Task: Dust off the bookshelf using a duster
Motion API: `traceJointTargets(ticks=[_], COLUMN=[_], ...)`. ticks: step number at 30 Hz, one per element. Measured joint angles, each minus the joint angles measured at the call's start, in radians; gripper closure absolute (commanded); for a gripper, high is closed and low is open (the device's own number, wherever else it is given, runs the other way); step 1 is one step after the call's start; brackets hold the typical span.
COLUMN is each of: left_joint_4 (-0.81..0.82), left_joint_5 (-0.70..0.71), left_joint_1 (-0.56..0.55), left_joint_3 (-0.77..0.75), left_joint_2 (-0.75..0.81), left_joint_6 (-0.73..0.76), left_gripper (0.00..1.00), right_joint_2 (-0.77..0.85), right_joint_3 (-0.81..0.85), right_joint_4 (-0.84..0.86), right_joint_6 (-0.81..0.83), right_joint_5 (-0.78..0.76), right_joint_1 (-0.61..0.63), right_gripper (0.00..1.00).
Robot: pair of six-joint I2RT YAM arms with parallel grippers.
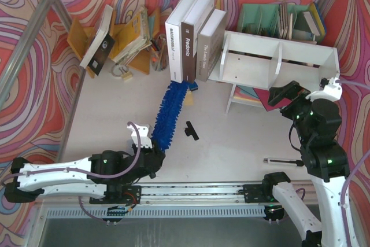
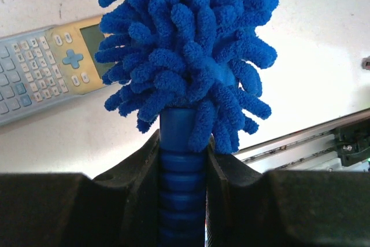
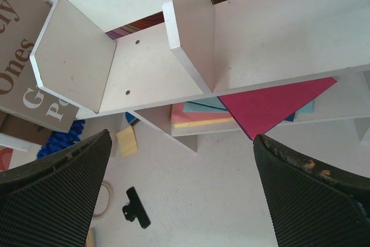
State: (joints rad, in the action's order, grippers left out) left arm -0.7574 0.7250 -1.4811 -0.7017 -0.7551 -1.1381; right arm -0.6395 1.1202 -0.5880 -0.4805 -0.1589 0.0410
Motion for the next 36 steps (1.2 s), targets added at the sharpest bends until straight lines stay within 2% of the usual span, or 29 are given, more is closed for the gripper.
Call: traceJointTargets(ticks=[7,16,23,28,36], left_joint_4=[0.066,0.261,0.341,0.328,0.14], left_joint_5=[0.011,-0.053,-0.116,-0.104,-0.03], left_joint_1=[0.009,0.017,0.001,-0.003,-0.011], left_joint_3=[-0.042,-0.143,-0.248,-0.224,-0.124], left_joint_2=[-0.045,-0.313,-0.484,-0.442,-0.132], left_joint_6=[0.094,0.216,0.272,0.266,0.193], left_gripper=[1.0,1.0,1.0,1.0,1.0], right_joint_2=[0.003,0.003,0.003,0.004,0.005], right_joint_3=[0.0,0.0,0.0,-0.001,-0.001], right_joint_4=[0.0,0.0,0.0,0.0,0.0], right_joint_6=[0.0,0.0,0.0,0.0,0.0], right_joint_5=[0.0,0.0,0.0,-0.001,0.0], right_joint_1=[0.0,0.0,0.0,0.0,0.0], right_gripper=[0.01,0.01,0.01,0.01,0.01])
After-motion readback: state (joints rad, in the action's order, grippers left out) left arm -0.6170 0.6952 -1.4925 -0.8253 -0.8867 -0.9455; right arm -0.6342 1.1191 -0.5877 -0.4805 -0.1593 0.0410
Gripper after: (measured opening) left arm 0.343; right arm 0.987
